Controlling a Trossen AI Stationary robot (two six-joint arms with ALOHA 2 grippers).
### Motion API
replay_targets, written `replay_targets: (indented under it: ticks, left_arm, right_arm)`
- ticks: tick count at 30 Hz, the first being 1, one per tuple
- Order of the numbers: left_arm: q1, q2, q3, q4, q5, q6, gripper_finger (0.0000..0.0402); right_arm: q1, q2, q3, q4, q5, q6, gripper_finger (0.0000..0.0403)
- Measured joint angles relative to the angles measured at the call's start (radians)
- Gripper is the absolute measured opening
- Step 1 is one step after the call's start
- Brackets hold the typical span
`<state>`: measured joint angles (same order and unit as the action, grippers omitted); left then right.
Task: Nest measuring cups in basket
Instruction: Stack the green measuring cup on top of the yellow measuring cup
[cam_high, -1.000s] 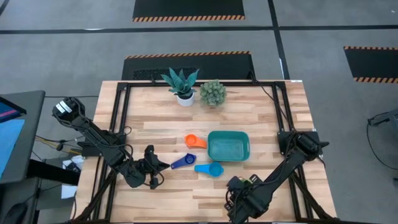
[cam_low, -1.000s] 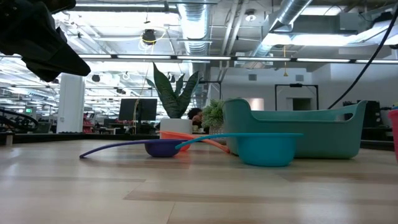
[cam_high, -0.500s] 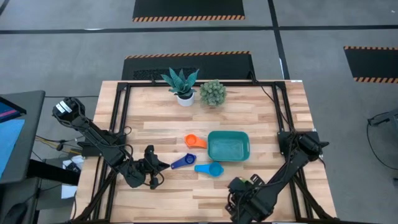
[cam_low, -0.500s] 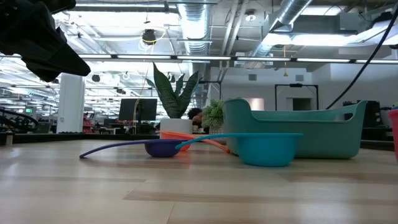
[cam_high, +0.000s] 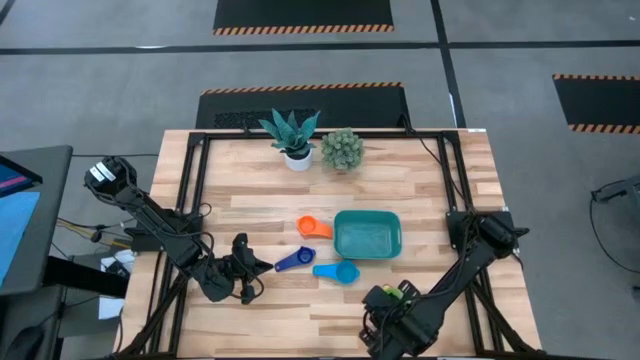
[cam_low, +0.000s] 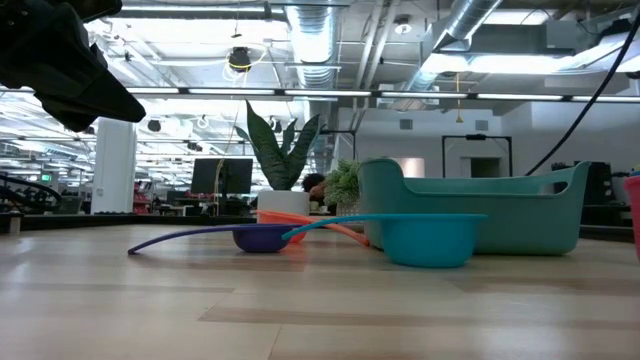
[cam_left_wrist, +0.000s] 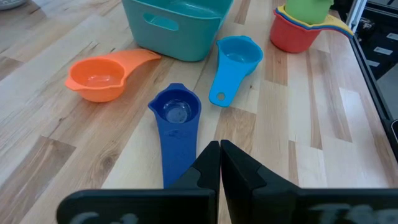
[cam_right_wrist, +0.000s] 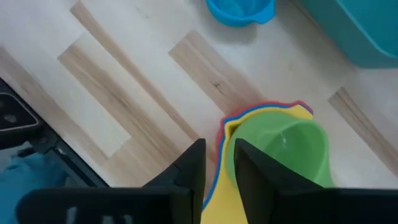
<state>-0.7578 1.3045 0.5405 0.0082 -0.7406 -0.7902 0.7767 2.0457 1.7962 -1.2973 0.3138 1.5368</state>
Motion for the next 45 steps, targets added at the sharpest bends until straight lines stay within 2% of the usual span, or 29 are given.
replay_targets:
  ticks: [7,13,36,45]
  left_arm:
    - [0.000,0.000,0.000,0.000,0.000,0.000,0.0000]
    - [0.000,0.000,0.000,-0.002,0.000,0.000,0.0000]
    - [0.000,0.000,0.000,-0.002,0.001,-0.007,0.0000]
    - [0.000,0.000,0.000,-0.003,0.001,-0.007,0.0000]
  right_arm:
    - [-0.014,0.003,-0.001,-0.020,0.008,-0.027,0.0091]
    - [-0.001,0.002,-0.001,-0.098,0.007,0.023,0.0091]
    - [-0.014,0.003,-0.001,-0.021,-0.029,-0.028,0.0091]
    - [-0.007,0.002,0.021,-0.027,0.029,-0.050,0.0091]
